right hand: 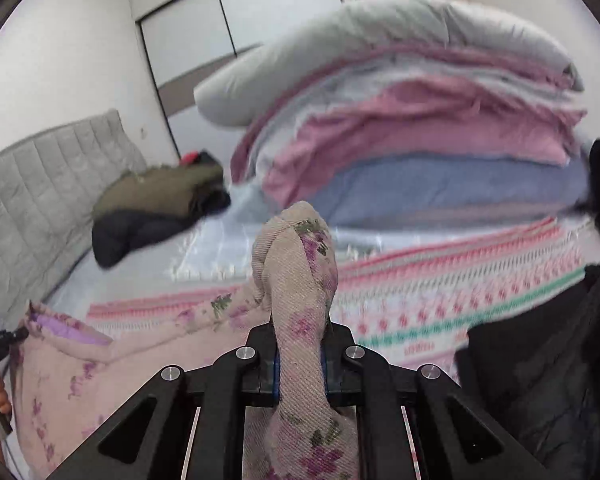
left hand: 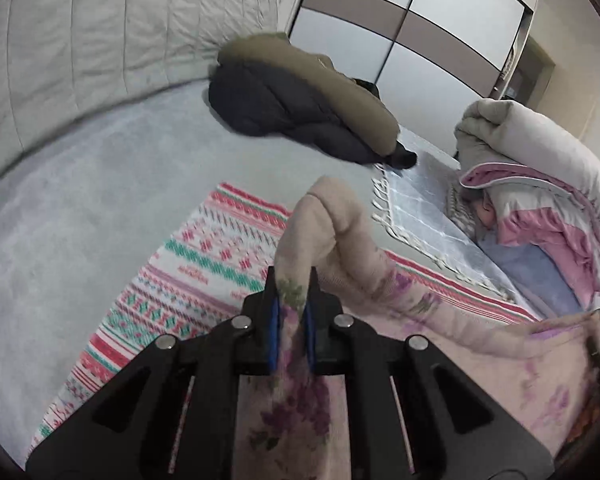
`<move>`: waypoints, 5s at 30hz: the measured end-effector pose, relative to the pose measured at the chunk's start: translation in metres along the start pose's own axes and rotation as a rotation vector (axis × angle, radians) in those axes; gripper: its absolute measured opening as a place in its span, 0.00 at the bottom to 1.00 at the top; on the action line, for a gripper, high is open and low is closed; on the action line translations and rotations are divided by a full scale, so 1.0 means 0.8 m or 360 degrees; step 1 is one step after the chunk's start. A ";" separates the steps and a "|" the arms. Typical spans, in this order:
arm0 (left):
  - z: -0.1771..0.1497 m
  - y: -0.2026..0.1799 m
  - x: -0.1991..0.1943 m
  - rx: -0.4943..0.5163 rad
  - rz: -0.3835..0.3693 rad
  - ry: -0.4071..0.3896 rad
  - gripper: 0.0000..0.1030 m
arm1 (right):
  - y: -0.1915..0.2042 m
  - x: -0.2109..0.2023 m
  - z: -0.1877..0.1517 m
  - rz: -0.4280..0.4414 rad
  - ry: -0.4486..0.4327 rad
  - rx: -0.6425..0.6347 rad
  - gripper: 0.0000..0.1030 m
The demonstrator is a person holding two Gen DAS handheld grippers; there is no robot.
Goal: Fold large clothes
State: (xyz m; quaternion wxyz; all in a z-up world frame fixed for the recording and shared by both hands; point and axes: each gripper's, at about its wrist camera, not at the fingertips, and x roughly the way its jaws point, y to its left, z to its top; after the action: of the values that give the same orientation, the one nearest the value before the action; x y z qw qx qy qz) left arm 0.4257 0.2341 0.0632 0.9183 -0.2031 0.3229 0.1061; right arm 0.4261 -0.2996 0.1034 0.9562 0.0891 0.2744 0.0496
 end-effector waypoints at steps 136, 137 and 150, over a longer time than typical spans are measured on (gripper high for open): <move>-0.335 -0.170 -0.103 0.0644 0.0015 0.0349 0.76 | 0.020 -0.087 -0.266 0.0051 0.0483 0.0174 0.92; -0.336 -0.170 -0.099 0.0637 0.0018 0.0370 0.76 | 0.020 -0.085 -0.268 0.0048 0.0498 0.0170 0.92; -0.332 -0.193 -0.148 0.0675 0.0009 0.0194 0.73 | 0.018 -0.081 -0.270 0.0050 0.0511 0.0170 0.92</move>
State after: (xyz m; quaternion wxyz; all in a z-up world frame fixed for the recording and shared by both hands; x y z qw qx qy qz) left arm 0.2396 -0.0289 -0.0027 0.9189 -0.0106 0.3934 0.0258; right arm 0.2551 -0.2636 -0.0404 0.8931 0.1349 0.4244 0.0634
